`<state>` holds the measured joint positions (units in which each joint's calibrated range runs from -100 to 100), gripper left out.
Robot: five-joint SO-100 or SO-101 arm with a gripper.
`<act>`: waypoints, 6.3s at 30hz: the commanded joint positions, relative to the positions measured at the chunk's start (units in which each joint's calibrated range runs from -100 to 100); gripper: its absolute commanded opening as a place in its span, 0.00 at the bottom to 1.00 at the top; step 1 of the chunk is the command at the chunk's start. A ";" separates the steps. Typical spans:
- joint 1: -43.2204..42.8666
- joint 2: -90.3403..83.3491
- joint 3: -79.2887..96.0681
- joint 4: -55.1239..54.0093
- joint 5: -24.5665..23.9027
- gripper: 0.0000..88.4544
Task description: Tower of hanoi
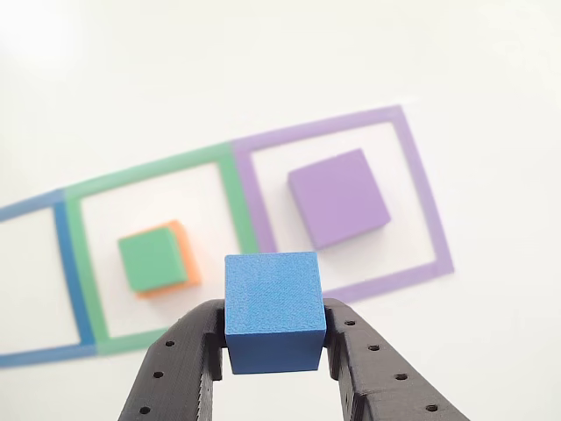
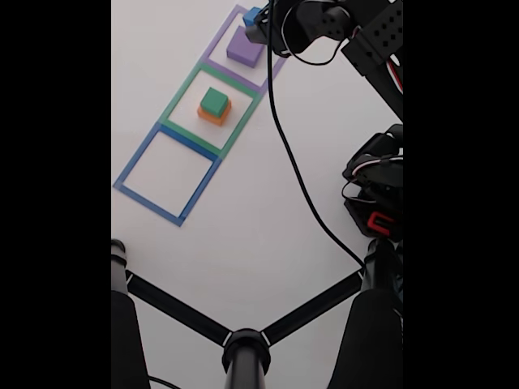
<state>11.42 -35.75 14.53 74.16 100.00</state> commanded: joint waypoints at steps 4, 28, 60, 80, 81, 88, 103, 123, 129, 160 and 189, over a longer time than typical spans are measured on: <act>-6.27 -3.43 -20.76 20.18 0.00 0.02; -11.15 -13.12 27.40 -19.48 0.00 0.02; -13.75 12.76 66.84 -105.12 0.00 0.02; -12.75 22.69 63.11 -111.75 0.00 0.03; -12.68 22.85 63.02 -111.75 0.00 0.03; -11.76 23.33 63.75 -111.75 0.00 0.15; -11.99 19.25 64.84 -112.97 0.00 0.27; -1.32 -12.08 15.59 -12.20 0.00 0.00; 4.17 -9.52 -5.13 9.17 0.00 0.00; 19.65 -15.77 45.30 -44.82 0.00 0.44; 13.47 40.40 58.39 -125.35 0.00 0.47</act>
<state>25.50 0.55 77.37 -46.63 100.00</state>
